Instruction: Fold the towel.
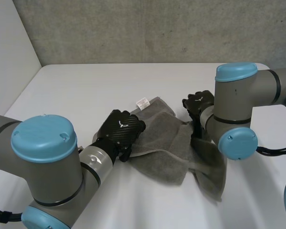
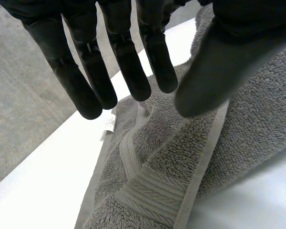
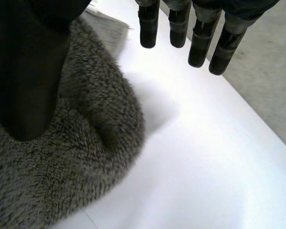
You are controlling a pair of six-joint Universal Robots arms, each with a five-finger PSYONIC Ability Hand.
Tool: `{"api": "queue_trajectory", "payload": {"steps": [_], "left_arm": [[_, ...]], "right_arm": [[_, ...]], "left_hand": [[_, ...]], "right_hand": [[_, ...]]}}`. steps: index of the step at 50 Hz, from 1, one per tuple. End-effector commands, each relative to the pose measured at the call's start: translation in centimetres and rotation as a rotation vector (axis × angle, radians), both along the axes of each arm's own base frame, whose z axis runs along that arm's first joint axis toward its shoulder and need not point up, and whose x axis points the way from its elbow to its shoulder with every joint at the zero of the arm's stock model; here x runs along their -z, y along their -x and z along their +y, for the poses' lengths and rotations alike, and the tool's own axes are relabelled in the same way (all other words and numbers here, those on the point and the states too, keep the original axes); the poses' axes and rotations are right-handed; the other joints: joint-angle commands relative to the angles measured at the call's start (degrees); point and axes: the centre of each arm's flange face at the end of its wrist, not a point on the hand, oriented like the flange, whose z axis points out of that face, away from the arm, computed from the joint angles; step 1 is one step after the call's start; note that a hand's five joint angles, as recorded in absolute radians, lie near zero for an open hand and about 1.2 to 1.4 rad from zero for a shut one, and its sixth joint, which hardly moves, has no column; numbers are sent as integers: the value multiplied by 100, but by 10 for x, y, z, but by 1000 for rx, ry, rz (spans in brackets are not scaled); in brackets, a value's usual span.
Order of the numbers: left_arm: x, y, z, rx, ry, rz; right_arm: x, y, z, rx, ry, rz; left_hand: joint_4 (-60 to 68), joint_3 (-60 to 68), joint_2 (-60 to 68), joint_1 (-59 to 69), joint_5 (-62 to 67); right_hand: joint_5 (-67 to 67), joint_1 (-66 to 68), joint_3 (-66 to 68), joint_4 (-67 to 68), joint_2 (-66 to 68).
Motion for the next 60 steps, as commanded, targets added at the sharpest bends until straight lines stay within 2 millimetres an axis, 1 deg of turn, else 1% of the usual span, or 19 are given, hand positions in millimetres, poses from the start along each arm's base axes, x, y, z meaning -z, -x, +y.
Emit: {"api": "queue_trajectory", "payload": {"steps": [1,2,3,5,8,10,11,15,17,23,31,37,39,41,45,50,55,58,60], "left_arm": [[2,4,-1,-14,45,39],[2,4,-1,-14,45,39],[1,4,-2,-20,53,45],[1,4,-3,-30,60,51],[3,6,-4,-31,70,57],[7,7,-4,-28,65,53],[12,9,-4,-20,58,47],[23,13,-2,-1,38,27],[35,17,1,14,15,7],[49,26,7,43,-4,-12],[56,36,8,61,-8,-10],[60,39,5,61,-10,-10],[63,40,4,55,-15,-16],[65,39,3,49,-16,-19],[63,37,1,40,-16,-20],[49,32,1,29,-2,-8],[17,24,7,25,49,40],[8,22,9,24,65,55],[-6,19,8,16,89,81]], "right_arm": [[-41,15,26,21,87,-49],[-54,24,37,22,125,-74],[-54,24,37,22,125,-75],[-72,37,65,-11,189,-124],[-79,42,78,-30,206,-138],[-78,49,102,-84,179,-141],[-78,49,102,-84,179,-141],[-61,58,126,-141,88,-133],[-53,63,130,-138,57,-125],[-25,76,145,-123,-53,-98],[-4,85,146,-89,-156,-110],[8,79,141,-109,-239,-171],[11,76,139,-114,-260,-198],[14,70,132,-110,-282,-224],[23,65,124,-93,-316,-246],[30,59,113,-54,-361,-306],[33,44,114,-62,-383,-381],[33,36,115,-70,-390,-411],[31,31,114,-77,-377,-445]], "left_hand": [[-2610,-2692,-2601,-2565,-3686],[-2615,-2697,-2606,-2570,-3691],[-3048,-3130,-3039,-3003,-4124],[-3406,-3487,-3397,-3360,-4482],[-3791,-3873,-3783,-3746,-4868],[-3776,-3858,-3767,-3730,-4852],[-3759,-3841,-3750,-3714,-4835],[-3691,-3773,-3683,-3646,-4768],[-3641,-3723,-3633,-3596,-4718],[-3557,-3639,-3548,-3512,-4633],[-3170,-3252,-3161,-3125,-4246],[-1151,-1233,-1143,-1106,-2228],[288,206,297,333,-788],[1045,963,1053,1090,-32],[1420,1338,1429,1465,343],[1420,1338,1429,1465,343],[1420,1338,1429,1465,343],[1420,1338,1429,1465,343],[1420,1338,1429,1465,343]], "right_hand": [[-326,-413,-413,-463,-421],[-326,-413,-413,-463,-421],[-326,-413,-413,-463,-421],[-326,-413,-413,-463,-421],[-326,-413,-413,-463,-421],[-326,-413,-413,-463,-421],[-326,-413,-413,-463,-421],[-326,-413,-413,-463,-421],[-326,-413,-413,-463,-421],[302,216,215,166,207],[456,370,369,320,361],[405,319,319,269,310],[405,319,319,269,310],[405,319,319,269,310],[405,319,319,269,310],[473,386,386,336,378],[725,639,638,589,630],[1381,1295,1294,1245,1286],[3020,2934,2933,2884,2925]]}}
